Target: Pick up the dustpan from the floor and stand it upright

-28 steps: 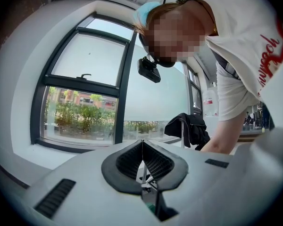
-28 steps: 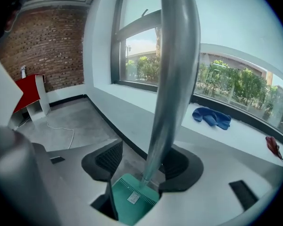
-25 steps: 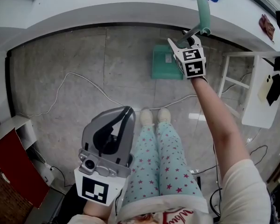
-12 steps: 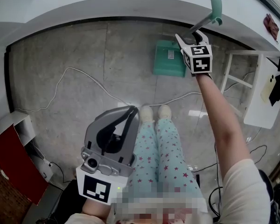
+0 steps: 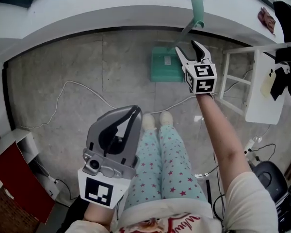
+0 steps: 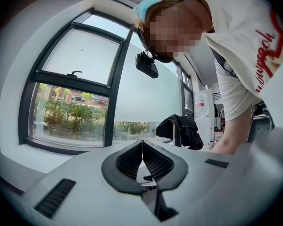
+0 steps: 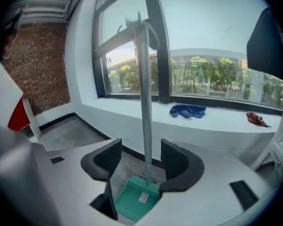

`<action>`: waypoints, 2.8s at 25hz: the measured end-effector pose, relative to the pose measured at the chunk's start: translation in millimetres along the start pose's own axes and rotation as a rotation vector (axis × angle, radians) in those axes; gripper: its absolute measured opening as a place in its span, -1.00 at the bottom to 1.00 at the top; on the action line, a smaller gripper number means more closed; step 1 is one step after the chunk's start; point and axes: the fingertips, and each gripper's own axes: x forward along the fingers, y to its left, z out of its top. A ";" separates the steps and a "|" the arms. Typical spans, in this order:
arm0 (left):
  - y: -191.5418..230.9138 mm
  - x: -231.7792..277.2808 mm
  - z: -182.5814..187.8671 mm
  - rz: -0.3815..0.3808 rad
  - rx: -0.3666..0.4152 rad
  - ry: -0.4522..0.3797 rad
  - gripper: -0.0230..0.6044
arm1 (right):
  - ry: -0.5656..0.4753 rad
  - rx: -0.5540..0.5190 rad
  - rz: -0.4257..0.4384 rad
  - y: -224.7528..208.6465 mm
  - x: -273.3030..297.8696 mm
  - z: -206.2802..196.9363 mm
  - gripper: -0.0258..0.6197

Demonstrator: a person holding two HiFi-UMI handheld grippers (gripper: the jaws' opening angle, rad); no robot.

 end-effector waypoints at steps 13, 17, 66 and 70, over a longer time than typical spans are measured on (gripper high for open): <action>-43.8 17.9 12.1 -0.140 0.039 0.022 -0.86 | -0.314 -0.004 -0.025 85.0 -197.1 122.5 -0.81; -53.3 15.7 12.8 -0.143 -0.008 0.037 -0.86 | -0.372 0.009 -0.003 99.9 -236.0 154.9 -0.82; -395.0 -390.3 194.2 -0.251 -0.041 -0.252 -0.86 | -0.603 -0.049 0.257 368.2 -753.3 121.4 -0.83; -384.2 -430.2 162.5 -0.253 -0.039 -0.167 -0.86 | -0.634 0.016 0.212 387.2 -766.5 118.0 -0.83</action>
